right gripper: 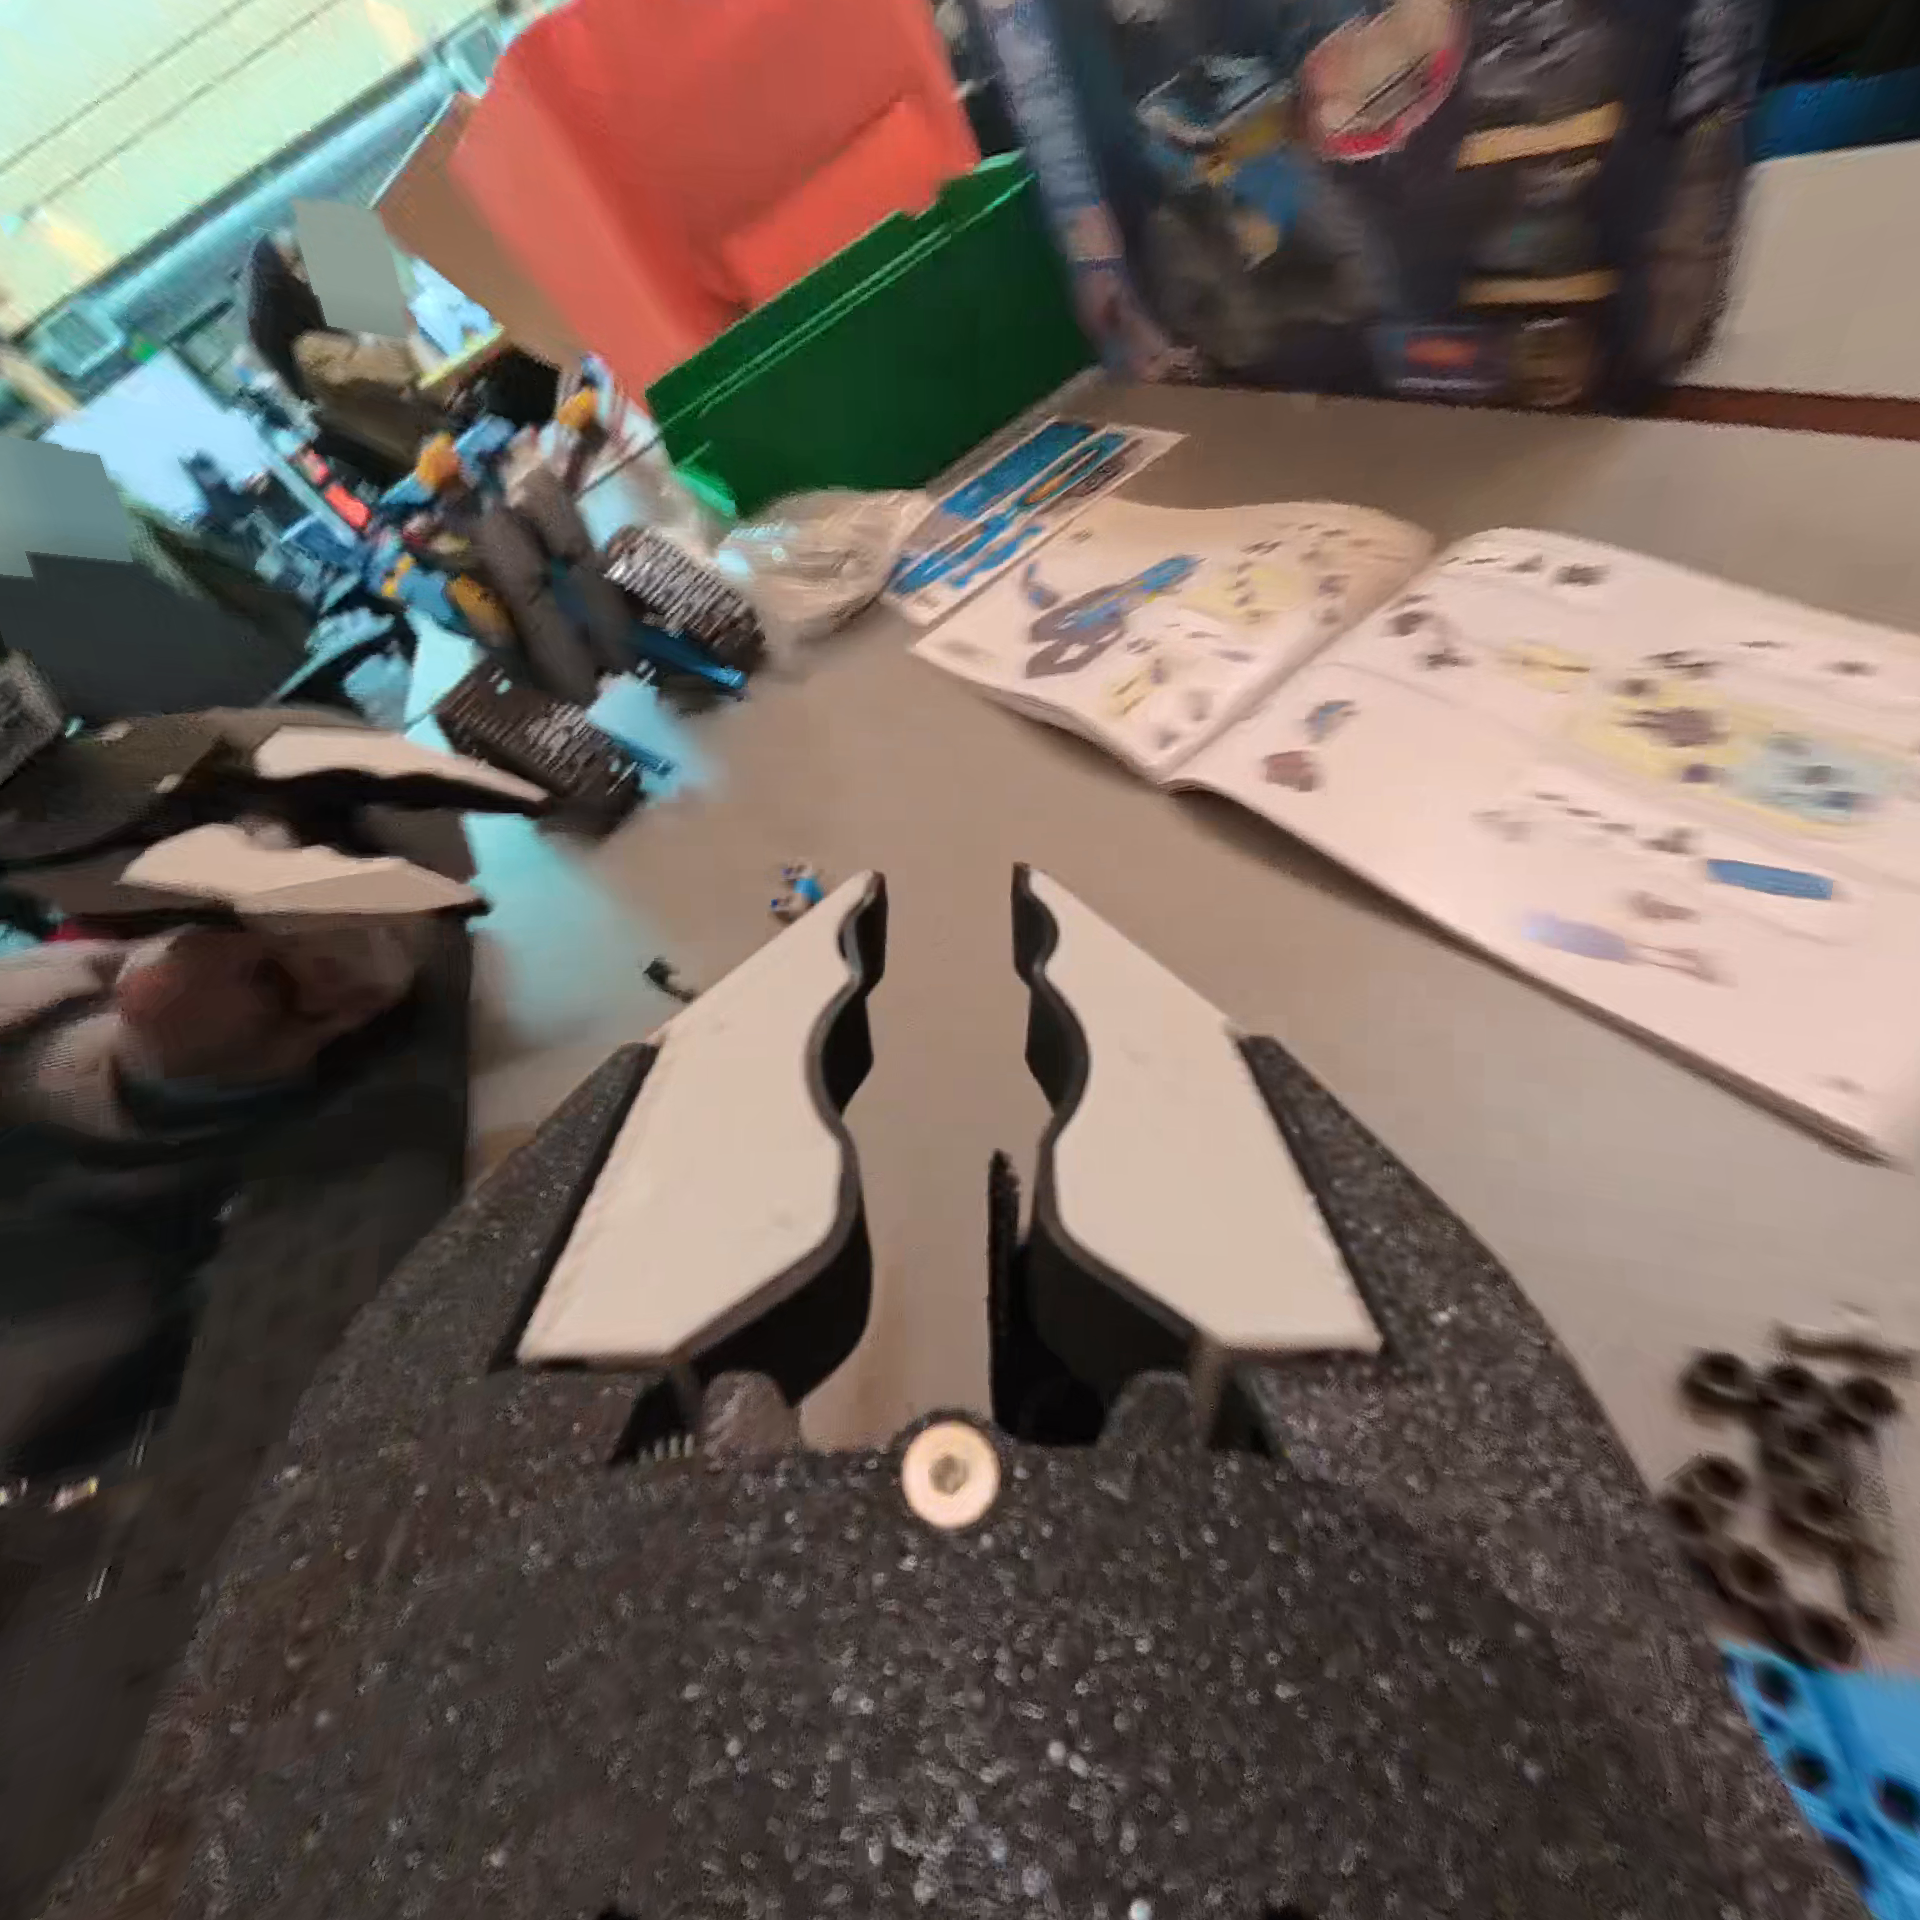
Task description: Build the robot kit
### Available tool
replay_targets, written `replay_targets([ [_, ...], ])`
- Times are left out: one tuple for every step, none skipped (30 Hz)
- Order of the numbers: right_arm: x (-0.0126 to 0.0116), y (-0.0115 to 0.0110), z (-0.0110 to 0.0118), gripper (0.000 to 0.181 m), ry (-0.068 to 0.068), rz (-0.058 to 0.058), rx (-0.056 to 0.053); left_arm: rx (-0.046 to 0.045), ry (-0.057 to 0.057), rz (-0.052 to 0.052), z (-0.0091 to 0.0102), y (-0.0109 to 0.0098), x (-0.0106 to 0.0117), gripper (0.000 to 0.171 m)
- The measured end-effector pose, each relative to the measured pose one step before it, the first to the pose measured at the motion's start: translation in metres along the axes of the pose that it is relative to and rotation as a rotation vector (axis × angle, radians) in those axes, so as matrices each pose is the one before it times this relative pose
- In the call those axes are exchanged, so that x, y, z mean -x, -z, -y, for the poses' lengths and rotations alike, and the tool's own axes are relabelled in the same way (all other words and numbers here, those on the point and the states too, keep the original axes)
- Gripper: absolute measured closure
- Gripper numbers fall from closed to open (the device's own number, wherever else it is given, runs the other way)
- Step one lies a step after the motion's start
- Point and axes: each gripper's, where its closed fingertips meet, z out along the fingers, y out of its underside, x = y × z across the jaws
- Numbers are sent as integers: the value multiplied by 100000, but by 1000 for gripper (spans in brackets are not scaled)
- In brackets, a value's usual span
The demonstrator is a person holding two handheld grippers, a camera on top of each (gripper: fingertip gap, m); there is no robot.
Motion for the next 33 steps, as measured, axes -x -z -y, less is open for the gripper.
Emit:
replay_targets([
  [448, -534, -555, 158, 3354, 156, 3074, 1785, -267, 1038, -125, -484, 288, 132],
  [100, -435, -521, 158, 5196, -1757, 3924, 2007, -424, 1087, -181, -443, 194, 130],
  [-49, -232, -312, 159, 5183, -2293, 4025, 2028, -1544, 619, -234, -319, -41, 128],
  [-219, 21, 36, 162, 4775, -3189, 2074, 1146, -2467, 2274, -135, -139, 61, 128],
  [-344, 164, 201, 163, 4187, -3675, -144, -796, -2834, 3415, 109, 51, 190, 128],
  [-451, 220, 167, 164, 3081, -3793, -950, -1866, -2584, 3111, 262, 113, 216, 129],
  [-447, 223, -26, 164, 1954, -3340, -775, -1148, -1350, 2134, 156, 56, 202, 129],
  [-377, 179, -219, 164, 1246, -2519, -37, 5, 195, 258, -18, -27, 81, 129],
  [-345, 141, -374, 164, 954, -2278, 955, 220, 1533, -874, -49, -25, 62, 129],
  [-380, 158, -458, 164, 722, -2962, 1559, -156, 2544, -561, 8, 24, 228, 129],
  [-268, 248, -353, 164, -240, -3017, 1148, -1009, 2850, -972, 136, 89, 217, 129],
  [93, 449, -131, 162, -1090, -1588, 256, -762, 2815, -1255, 95, 41, 198, 129],
  [395, 658, 119, 162, -1394, -744, -935, 70, 2556, -682, -12, -7, 258, 129],
  [578, 773, 354, 162, -2104, -655, -2499, 202, 1999, 100, -16, -29, 301, 129],
  [963, 807, 391, 161, -2154, 977, -2891, 379, 1040, 414, -55, -55, 208, 129],
  [1162, 787, 175, 160, -1266, 1401, -1995, 500, -102, 475, -68, -45, 49, 129],
  [1040, 769, -171, 159, -291, -352, -846, 236, -1472, 714, -31, -5, -77, 129],
  [862, 823, -326, 159, 810, -1984, -640, 113, -2456, 1086, -8, -15, -137, 129],
  [770, 926, -362, 159, 1855, -2694, -856, 434, -2734, 1090, -47, -45, -162, 129],
  [413, 1076, -364, 159, 3061, -4502, -808, 954, -2319, 1330, -131, -99, -56, 129],
  [-236, 1288, -395, 159, 4031, -7553, -19, 1175, -1518, 1484, -160, -132, 40, 129],
  [-627, 1520, -332, 158, 3734, -8818, -55, 1075, -760, 1116, -147, -106, 71, 129],
  [-566, 1725, -208, 158, 2008, -7000, -704, 941, -268, 684, -134, -95, 63, 129],
  [-326, 1836, -305, 159, -45, -3994, -672, 687, 5, 1003, -102, -71, 139, 129],
  [-77, 1887, -604, 158, -2135, -1861, 451, 517, 121, 1197, -74, -55, 193, 129],
  [244, 1963, -794, 158, -3401, 45, 117, 682, 94, 616, -94, -87, 91, 129],
  [300, 2085, -814, 158, -4477, -297, -1420, 874, 145, 298, -125, -108, 49, 129],
  [448, 2091, -600, 158, -5119, -39, -3819, 736, 61, 294, -106, -90, 37, 129],
  [730, 1954, -406, 158, -5051, 1220, -5507, 606, -84, 298, -92, -58, 5, 129],
  [884, 1731, -557, 155, -4777, 1796, -4087, 532, -188, 680, -105, -19, 60, 129],
  [887, 1486, -1016, 153, -4001, 1603, -383, -116, -230, 1223, -17, 114, 110, 129],
  [929, 1307, -1471, 152, -2711, 1413, 2589, -1665, -281, 965, 177, 260, 65, 129],
  [1060, 1105, -1609, 151, -768, 1714, 2806, -2121, -81, 1334, 233, 320, 117, 134],
])
